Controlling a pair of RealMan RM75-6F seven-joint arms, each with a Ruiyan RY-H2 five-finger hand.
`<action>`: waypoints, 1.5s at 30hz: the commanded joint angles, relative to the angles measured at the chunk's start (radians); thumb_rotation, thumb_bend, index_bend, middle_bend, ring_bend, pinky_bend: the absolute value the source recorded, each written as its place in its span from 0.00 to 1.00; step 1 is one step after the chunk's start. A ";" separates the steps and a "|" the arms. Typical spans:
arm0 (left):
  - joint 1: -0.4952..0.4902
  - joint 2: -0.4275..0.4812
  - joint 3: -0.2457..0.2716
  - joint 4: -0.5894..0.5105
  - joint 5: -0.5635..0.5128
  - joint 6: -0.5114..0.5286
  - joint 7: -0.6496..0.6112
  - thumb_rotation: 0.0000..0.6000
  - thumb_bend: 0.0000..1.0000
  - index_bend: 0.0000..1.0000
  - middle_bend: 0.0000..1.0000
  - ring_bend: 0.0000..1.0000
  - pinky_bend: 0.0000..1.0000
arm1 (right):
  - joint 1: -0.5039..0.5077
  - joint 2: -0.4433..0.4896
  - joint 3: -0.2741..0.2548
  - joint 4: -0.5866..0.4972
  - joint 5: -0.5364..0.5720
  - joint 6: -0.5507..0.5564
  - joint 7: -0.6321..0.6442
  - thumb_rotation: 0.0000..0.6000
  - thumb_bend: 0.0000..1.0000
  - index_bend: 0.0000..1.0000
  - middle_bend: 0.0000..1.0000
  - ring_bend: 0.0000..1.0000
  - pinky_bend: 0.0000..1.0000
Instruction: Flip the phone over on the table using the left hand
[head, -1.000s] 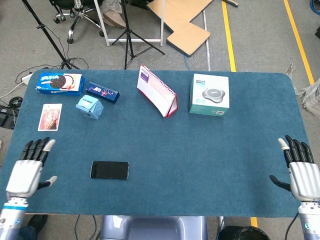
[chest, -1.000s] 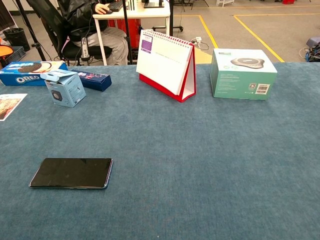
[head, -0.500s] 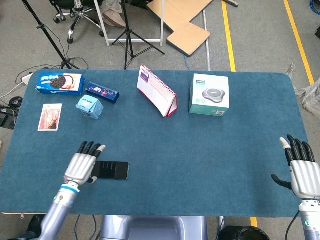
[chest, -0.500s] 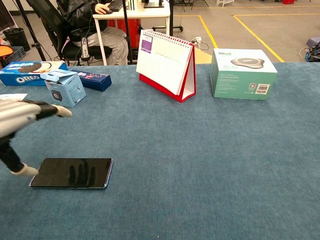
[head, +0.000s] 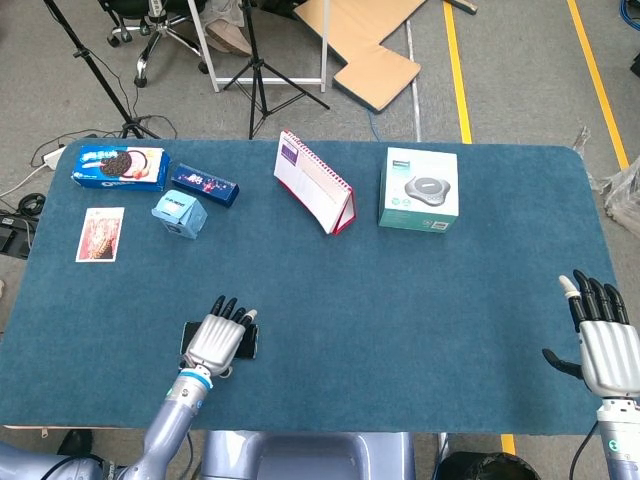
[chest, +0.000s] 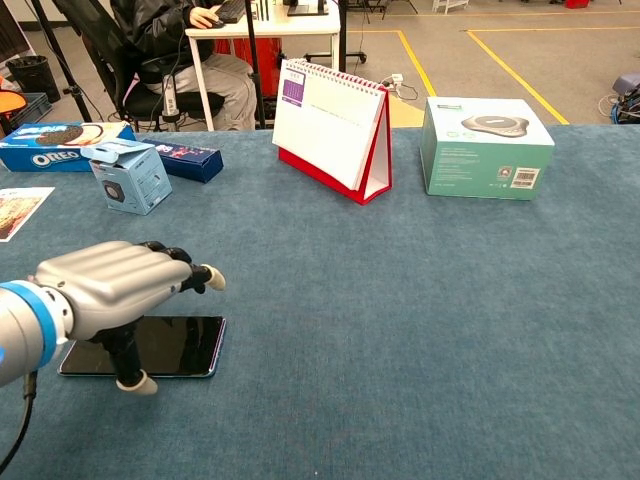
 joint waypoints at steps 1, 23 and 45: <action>-0.027 -0.014 0.010 0.028 -0.002 -0.007 0.006 1.00 0.07 0.12 0.14 0.00 0.00 | 0.001 -0.002 -0.001 0.001 0.003 -0.003 -0.004 1.00 0.00 0.03 0.00 0.00 0.00; -0.115 -0.043 0.056 0.107 -0.035 -0.003 -0.036 1.00 0.07 0.13 0.14 0.00 0.00 | -0.001 -0.002 0.002 0.003 0.018 -0.001 -0.014 1.00 0.00 0.03 0.00 0.00 0.00; -0.112 0.024 0.050 0.085 -0.013 0.002 -0.204 1.00 0.25 0.41 0.38 0.00 0.00 | 0.003 -0.005 0.001 0.006 0.025 -0.012 -0.018 1.00 0.00 0.03 0.00 0.00 0.00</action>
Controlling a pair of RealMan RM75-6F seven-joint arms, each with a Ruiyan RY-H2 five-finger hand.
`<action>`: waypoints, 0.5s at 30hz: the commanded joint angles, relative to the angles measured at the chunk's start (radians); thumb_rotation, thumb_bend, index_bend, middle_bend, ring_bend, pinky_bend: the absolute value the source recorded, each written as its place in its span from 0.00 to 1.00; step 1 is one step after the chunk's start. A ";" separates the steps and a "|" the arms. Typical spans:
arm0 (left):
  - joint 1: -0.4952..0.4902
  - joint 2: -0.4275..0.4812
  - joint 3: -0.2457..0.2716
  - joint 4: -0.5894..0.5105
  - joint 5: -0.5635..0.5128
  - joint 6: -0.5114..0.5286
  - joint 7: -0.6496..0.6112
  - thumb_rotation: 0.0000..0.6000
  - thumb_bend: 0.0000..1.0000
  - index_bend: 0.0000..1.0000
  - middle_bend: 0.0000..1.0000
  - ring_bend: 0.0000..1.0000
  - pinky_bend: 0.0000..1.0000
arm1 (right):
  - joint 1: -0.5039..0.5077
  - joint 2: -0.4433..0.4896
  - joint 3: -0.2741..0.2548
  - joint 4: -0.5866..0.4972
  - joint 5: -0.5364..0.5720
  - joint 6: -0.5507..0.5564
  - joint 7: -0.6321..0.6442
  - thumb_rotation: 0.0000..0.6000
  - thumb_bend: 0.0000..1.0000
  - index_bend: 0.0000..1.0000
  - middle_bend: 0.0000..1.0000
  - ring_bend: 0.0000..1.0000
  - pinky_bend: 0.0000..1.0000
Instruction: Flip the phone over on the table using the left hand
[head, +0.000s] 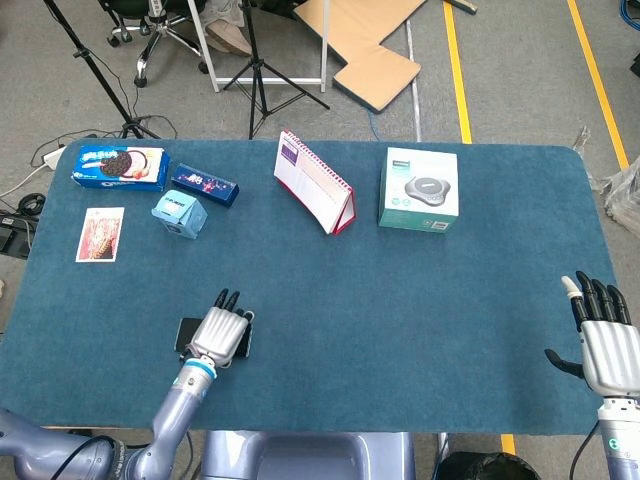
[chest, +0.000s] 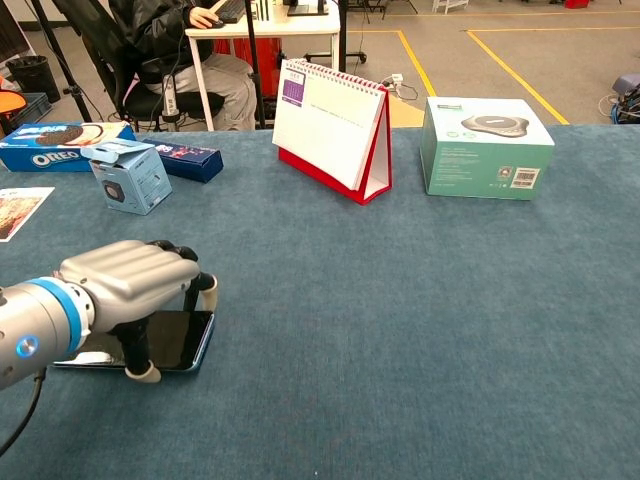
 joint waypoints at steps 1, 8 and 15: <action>0.014 0.039 -0.022 -0.029 0.032 -0.008 -0.080 1.00 0.25 0.41 0.38 0.00 0.00 | 0.001 -0.001 -0.001 0.000 0.000 -0.001 -0.002 1.00 0.00 0.03 0.00 0.00 0.00; 0.069 0.148 -0.068 -0.074 0.177 -0.066 -0.387 1.00 0.25 0.41 0.37 0.00 0.00 | 0.001 -0.003 -0.002 -0.002 0.001 -0.002 -0.010 1.00 0.00 0.03 0.00 0.00 0.00; 0.167 0.213 -0.134 -0.048 0.393 -0.131 -0.942 1.00 0.25 0.41 0.38 0.00 0.00 | 0.002 -0.007 -0.004 -0.005 -0.001 -0.002 -0.020 1.00 0.00 0.03 0.00 0.00 0.00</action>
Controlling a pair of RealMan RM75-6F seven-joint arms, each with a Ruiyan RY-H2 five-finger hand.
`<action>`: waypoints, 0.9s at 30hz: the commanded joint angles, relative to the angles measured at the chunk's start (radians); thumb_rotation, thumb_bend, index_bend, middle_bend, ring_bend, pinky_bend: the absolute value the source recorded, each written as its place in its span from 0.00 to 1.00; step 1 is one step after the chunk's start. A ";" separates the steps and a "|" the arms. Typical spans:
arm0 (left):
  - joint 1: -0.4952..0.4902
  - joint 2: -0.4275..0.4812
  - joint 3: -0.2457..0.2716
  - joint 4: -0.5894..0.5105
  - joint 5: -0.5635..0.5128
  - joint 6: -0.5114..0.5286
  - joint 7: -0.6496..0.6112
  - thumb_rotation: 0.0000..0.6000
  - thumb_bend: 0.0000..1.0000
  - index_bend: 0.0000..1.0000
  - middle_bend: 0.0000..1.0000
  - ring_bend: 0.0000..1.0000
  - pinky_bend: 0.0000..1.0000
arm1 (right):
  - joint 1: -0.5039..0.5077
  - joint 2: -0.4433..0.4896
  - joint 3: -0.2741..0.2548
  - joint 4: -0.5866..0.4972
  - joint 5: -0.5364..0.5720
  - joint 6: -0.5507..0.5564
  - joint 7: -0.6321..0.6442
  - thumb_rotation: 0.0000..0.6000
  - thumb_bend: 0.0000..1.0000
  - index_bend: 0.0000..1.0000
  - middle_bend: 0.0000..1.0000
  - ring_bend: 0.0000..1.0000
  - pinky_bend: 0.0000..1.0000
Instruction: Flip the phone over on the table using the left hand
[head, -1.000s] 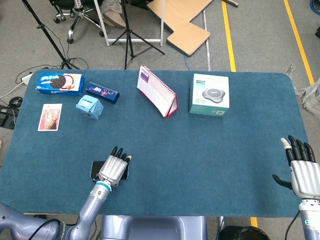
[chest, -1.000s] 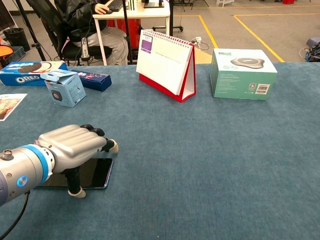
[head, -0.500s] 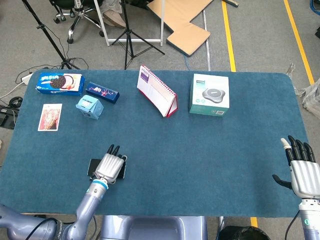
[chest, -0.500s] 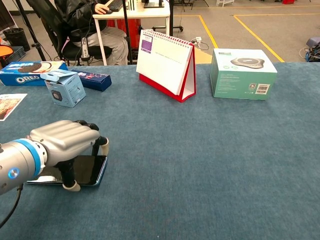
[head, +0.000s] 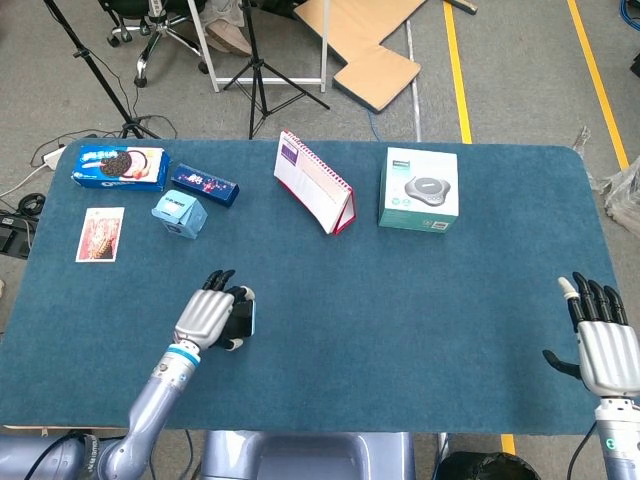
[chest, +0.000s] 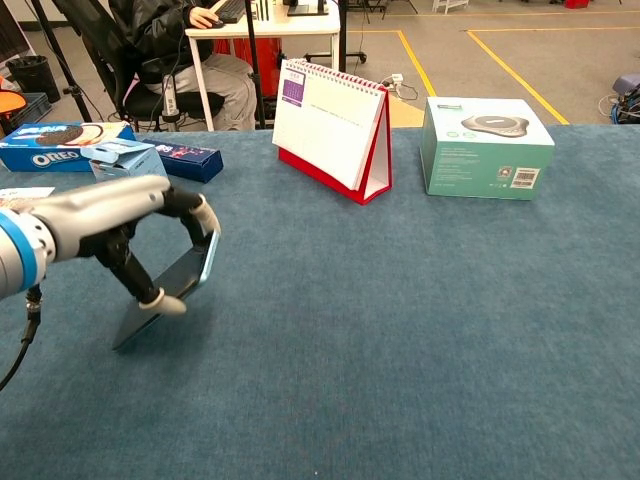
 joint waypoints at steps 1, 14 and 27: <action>0.093 0.070 -0.061 0.021 0.205 -0.064 -0.448 1.00 0.25 0.41 0.38 0.00 0.00 | 0.000 0.000 -0.001 -0.001 -0.001 0.000 -0.003 1.00 0.00 0.03 0.00 0.00 0.00; 0.192 0.050 -0.063 0.229 0.469 -0.139 -1.518 1.00 0.28 0.41 0.39 0.00 0.00 | 0.003 -0.008 -0.005 -0.005 -0.005 -0.002 -0.023 1.00 0.00 0.03 0.00 0.00 0.00; 0.177 -0.032 0.012 0.474 0.620 -0.125 -1.899 1.00 0.28 0.41 0.39 0.00 0.00 | 0.005 -0.011 -0.006 -0.001 0.001 -0.008 -0.028 1.00 0.00 0.03 0.00 0.00 0.00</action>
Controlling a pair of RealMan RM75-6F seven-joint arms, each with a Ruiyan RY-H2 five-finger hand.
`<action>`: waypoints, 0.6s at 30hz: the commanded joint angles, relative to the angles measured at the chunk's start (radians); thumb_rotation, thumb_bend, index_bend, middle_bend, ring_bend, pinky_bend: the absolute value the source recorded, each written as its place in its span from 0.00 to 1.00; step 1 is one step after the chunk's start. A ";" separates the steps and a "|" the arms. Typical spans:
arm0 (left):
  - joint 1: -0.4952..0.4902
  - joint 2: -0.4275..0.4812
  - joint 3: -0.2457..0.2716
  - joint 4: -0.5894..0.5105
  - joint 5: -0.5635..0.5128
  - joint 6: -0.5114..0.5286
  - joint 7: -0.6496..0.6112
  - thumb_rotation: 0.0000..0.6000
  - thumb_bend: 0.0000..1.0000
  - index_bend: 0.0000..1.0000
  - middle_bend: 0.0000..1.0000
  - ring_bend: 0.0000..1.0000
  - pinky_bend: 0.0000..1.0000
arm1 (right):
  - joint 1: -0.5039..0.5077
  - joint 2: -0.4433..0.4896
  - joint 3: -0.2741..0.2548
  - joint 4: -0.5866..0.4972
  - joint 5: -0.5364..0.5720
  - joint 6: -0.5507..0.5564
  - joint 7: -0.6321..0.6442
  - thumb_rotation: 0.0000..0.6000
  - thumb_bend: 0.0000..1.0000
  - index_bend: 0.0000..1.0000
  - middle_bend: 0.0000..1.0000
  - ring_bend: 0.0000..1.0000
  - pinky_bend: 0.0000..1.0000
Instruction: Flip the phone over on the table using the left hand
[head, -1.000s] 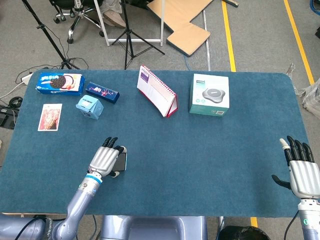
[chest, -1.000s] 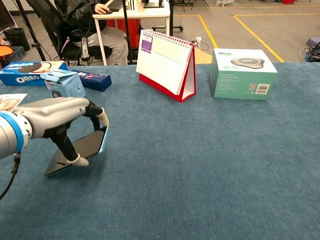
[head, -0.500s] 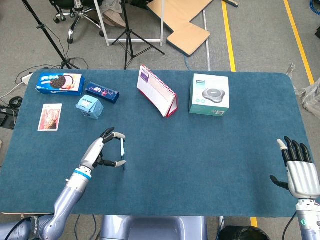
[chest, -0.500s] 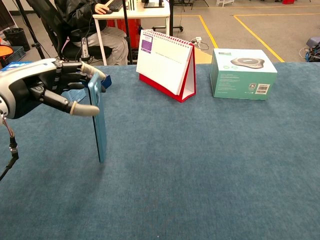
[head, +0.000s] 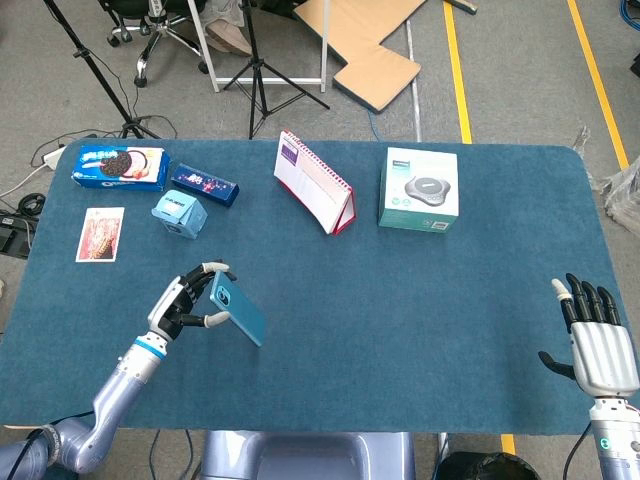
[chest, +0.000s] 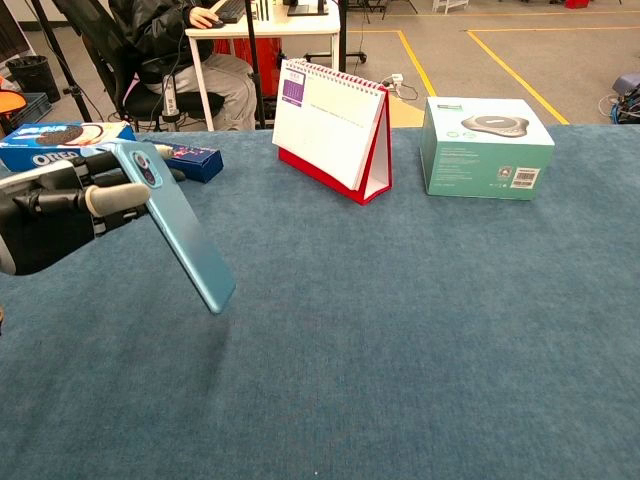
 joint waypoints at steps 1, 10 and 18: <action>0.002 -0.035 0.029 0.069 0.036 0.006 -0.077 1.00 0.28 0.41 0.39 0.00 0.00 | 0.000 0.000 0.000 0.001 0.001 0.000 0.000 1.00 0.00 0.03 0.00 0.00 0.00; -0.003 -0.070 0.061 0.169 0.050 0.020 -0.085 1.00 0.11 0.38 0.33 0.00 0.00 | 0.003 -0.005 -0.001 0.003 0.003 -0.005 -0.007 1.00 0.00 0.02 0.00 0.00 0.00; 0.004 -0.071 0.080 0.199 0.037 0.034 -0.007 1.00 0.07 0.19 0.17 0.00 0.00 | 0.003 -0.005 -0.003 0.001 0.000 -0.004 -0.010 1.00 0.00 0.02 0.00 0.00 0.00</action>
